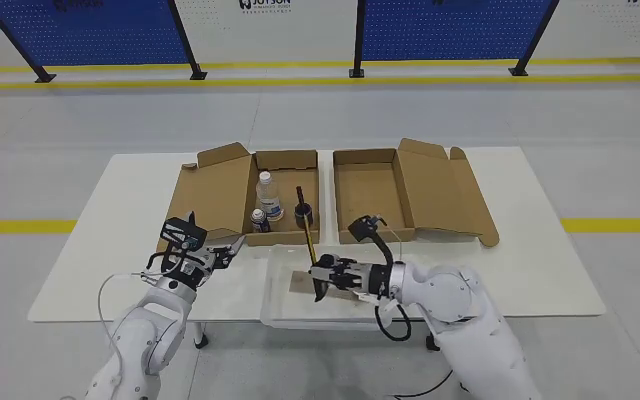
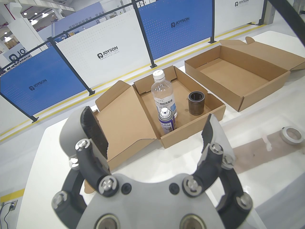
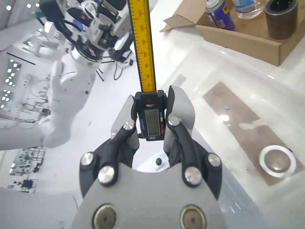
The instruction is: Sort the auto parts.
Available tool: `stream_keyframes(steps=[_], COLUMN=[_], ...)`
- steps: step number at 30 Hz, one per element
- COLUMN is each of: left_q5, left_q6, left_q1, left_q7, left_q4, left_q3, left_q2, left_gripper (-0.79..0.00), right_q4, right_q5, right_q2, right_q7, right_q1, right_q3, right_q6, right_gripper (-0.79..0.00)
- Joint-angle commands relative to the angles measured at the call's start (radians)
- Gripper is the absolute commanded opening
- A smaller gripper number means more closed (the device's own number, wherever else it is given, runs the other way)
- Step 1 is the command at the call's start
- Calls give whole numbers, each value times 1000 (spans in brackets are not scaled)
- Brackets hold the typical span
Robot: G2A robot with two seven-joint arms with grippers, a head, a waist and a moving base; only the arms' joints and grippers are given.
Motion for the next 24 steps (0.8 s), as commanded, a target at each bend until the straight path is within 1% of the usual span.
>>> stream_keyframes(steps=[1, 6, 12, 18, 20, 24], left_q5=[0, 0, 0, 0, 0, 0], left_q6=[0, 0, 0, 0, 0, 0], left_q1=[0, 0, 0, 0, 0, 0], left_q7=[0, 0, 0, 0, 0, 0], left_q4=[0, 0, 0, 0, 0, 0], left_q3=[0, 0, 0, 0, 0, 0], left_q2=[0, 0, 0, 0, 0, 0], left_gripper=[0, 0, 0, 0, 0, 0], right_q4=[17, 29, 11, -10, -19, -52], right_q5=[34, 35, -5, -53, -92, -201], right_q2=[1, 3, 10, 13, 15, 18], right_q7=[-8, -22, -54, -132, -164, -235], right_q1=[3, 12, 22, 38, 44, 60], right_q3=[-1, -9, -5, 2, 10, 31], right_q6=[-9, -14, -1, 17, 53, 167], right_gripper=[-785, -785, -785, -785, -785, -785])
